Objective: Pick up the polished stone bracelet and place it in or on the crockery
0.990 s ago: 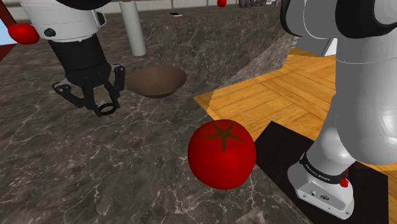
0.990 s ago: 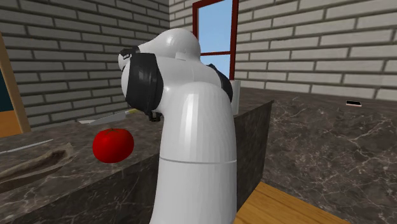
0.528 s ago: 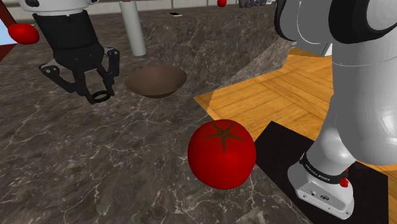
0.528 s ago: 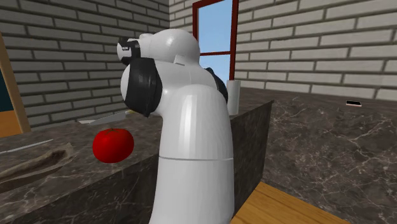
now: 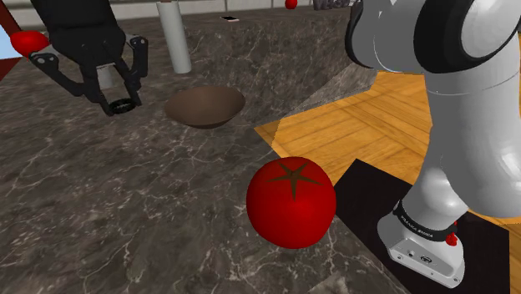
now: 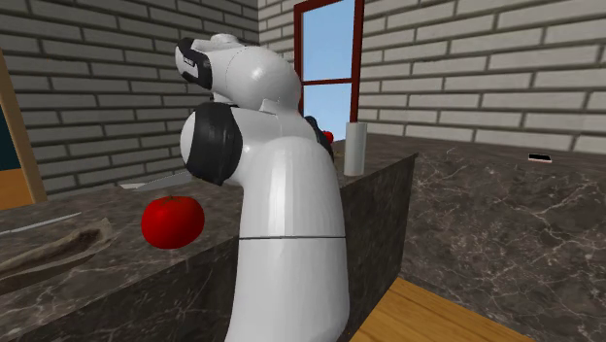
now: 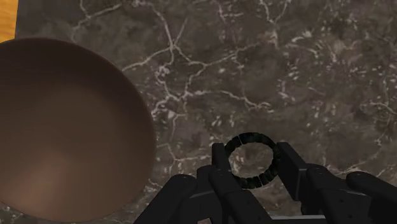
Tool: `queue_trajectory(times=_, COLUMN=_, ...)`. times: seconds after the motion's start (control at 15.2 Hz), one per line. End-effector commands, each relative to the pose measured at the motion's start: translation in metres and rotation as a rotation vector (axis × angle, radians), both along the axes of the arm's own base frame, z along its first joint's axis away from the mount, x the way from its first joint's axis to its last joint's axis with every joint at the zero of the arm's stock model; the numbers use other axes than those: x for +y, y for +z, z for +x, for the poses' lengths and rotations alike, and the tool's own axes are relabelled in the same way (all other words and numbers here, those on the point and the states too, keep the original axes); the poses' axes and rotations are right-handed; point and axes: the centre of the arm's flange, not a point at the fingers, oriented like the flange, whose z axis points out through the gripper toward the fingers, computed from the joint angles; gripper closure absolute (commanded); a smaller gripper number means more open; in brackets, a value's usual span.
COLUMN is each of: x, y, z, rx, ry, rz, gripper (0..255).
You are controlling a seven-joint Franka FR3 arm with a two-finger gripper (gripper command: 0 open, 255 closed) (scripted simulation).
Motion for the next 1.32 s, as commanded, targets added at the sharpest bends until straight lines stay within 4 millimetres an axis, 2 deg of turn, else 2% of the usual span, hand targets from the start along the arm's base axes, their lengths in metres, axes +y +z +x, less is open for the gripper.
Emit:
queue_trajectory(times=0.0, x=-0.001, y=0.009, z=0.0, rx=0.001, ry=-0.001, rz=-0.001, gripper=255)
queue_trajectory(times=0.79, x=-0.158, y=0.016, z=0.012, rx=0.001, ry=-0.001, rz=-0.001, gripper=255)
queue_trajectory(times=0.86, x=-0.167, y=0.017, z=0.012, rx=0.001, ry=-0.001, rz=-0.001, gripper=255)
queue_trajectory(times=1.25, x=-0.167, y=-0.015, z=0.012, rx=0.001, ry=-0.001, rz=-0.001, gripper=255)
